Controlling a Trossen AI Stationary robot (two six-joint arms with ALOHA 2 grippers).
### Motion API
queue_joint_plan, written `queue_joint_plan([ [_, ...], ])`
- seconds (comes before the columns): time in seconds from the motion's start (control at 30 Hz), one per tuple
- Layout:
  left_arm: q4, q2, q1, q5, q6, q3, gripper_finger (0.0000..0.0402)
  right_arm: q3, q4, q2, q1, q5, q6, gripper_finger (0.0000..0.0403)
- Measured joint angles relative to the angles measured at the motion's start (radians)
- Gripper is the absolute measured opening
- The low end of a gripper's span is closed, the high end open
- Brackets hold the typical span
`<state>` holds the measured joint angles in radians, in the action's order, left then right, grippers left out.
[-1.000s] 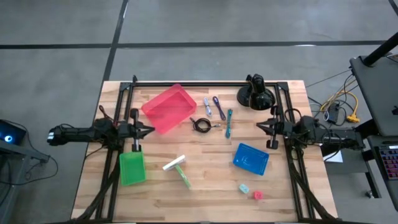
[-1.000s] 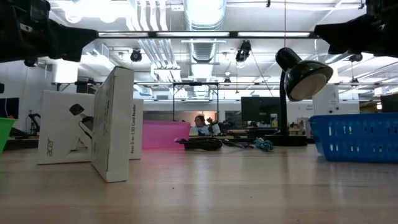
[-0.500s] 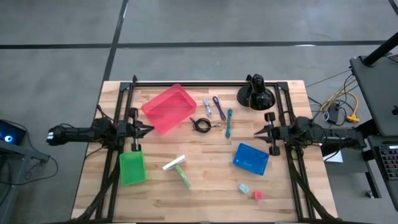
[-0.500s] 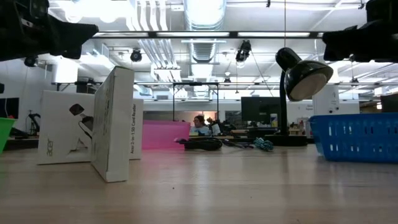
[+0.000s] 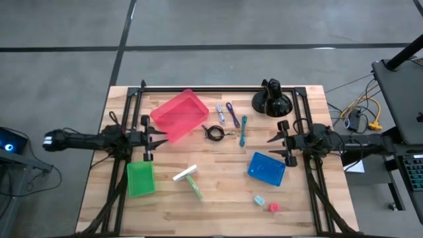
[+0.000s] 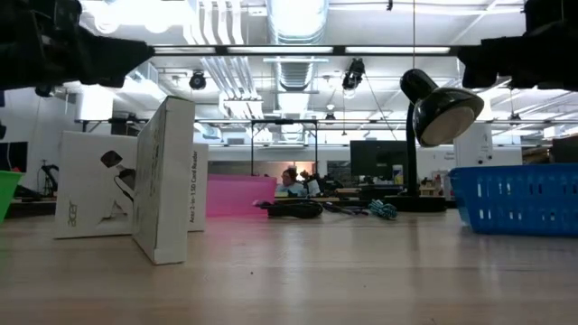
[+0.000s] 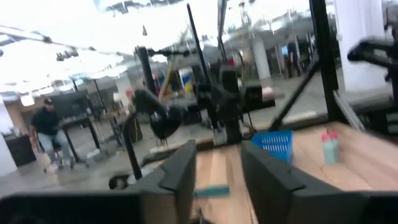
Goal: Pick and place items into bin
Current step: Put the blue charger adapter into the green bin
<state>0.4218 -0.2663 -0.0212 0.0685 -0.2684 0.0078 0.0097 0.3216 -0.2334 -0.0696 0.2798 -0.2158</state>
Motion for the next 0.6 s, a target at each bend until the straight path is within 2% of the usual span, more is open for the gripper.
queue_joint_plan([
  [0.17,0.195,-0.074,0.0,0.0,0.004,0.0,0.0163,0.0,0.087,-0.049,0.0,0.0,0.011,0.018],
  [0.33,0.3,-0.148,0.0,-0.008,0.06,0.0,0.0171,0.0,0.166,-0.094,0.0,0.019,0.053,0.018],
  [0.4,0.331,-0.172,0.0,-0.009,0.061,0.0,0.0172,0.0,0.189,-0.11,0.003,0.071,0.046,0.018],
  [0.53,0.395,-0.216,0.0,-0.01,0.077,0.0,0.0172,0.0,0.28,-0.143,0.027,0.243,0.038,0.0178],
  [0.6,0.429,-0.237,0.0,-0.011,0.112,0.0,0.0172,0.0,0.384,-0.153,0.045,0.257,0.051,0.0178],
])
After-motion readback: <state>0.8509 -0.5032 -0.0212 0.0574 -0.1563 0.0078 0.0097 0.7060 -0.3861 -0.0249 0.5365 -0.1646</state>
